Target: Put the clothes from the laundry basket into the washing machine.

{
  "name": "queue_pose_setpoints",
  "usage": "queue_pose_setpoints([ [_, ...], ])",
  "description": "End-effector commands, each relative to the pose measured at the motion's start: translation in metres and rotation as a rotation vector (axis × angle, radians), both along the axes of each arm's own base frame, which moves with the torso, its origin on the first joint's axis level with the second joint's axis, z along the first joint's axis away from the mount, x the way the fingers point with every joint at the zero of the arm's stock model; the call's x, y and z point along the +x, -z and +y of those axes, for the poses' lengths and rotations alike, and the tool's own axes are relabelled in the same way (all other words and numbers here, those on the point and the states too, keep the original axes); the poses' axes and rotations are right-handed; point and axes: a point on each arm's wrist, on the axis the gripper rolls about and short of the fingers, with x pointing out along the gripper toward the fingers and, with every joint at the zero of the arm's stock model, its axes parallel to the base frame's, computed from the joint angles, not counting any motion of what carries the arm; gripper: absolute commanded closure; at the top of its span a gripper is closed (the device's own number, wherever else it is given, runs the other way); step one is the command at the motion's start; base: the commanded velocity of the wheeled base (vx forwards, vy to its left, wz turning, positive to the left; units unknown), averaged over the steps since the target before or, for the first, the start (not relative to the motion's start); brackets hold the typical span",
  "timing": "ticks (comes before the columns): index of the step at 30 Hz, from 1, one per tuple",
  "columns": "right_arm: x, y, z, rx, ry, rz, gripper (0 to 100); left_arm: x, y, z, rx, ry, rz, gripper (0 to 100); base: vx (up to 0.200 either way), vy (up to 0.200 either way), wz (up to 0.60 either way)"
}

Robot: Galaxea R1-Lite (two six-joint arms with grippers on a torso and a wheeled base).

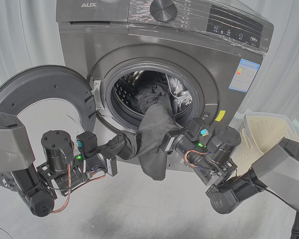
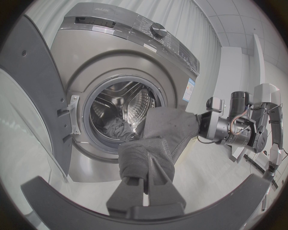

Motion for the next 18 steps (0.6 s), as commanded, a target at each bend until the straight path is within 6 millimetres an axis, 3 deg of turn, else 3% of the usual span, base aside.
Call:
queue_pose_setpoints([
  [1,-0.002,-0.007,0.0,0.01,-0.001,-0.014,100,0.002,0.009,-0.001,0.014,-0.001,0.026,100,0.0,0.0,0.0],
  [4,-0.002,-0.007,0.0,0.011,-0.001,-0.015,100,0.001,0.01,0.0,0.016,-0.001,0.03,100,0.0,0.0,0.0],
  [5,-0.002,-0.008,0.0,0.012,-0.002,-0.017,100,0.001,0.011,0.0,0.019,-0.002,0.032,0,0.0,0.0,0.0],
  [8,-0.001,-0.008,-0.001,0.011,0.001,-0.018,100,-0.002,0.013,0.001,0.024,-0.005,0.045,0,0.0,0.0,0.0],
  [14,0.007,-0.013,-0.009,0.023,0.027,-0.033,100,-0.033,0.035,0.012,0.112,0.025,0.169,0,0.0,0.0,0.0],
  [18,0.007,-0.014,-0.007,0.025,0.022,-0.038,100,-0.044,0.041,0.014,0.154,0.047,0.195,0,0.0,0.0,0.0],
])
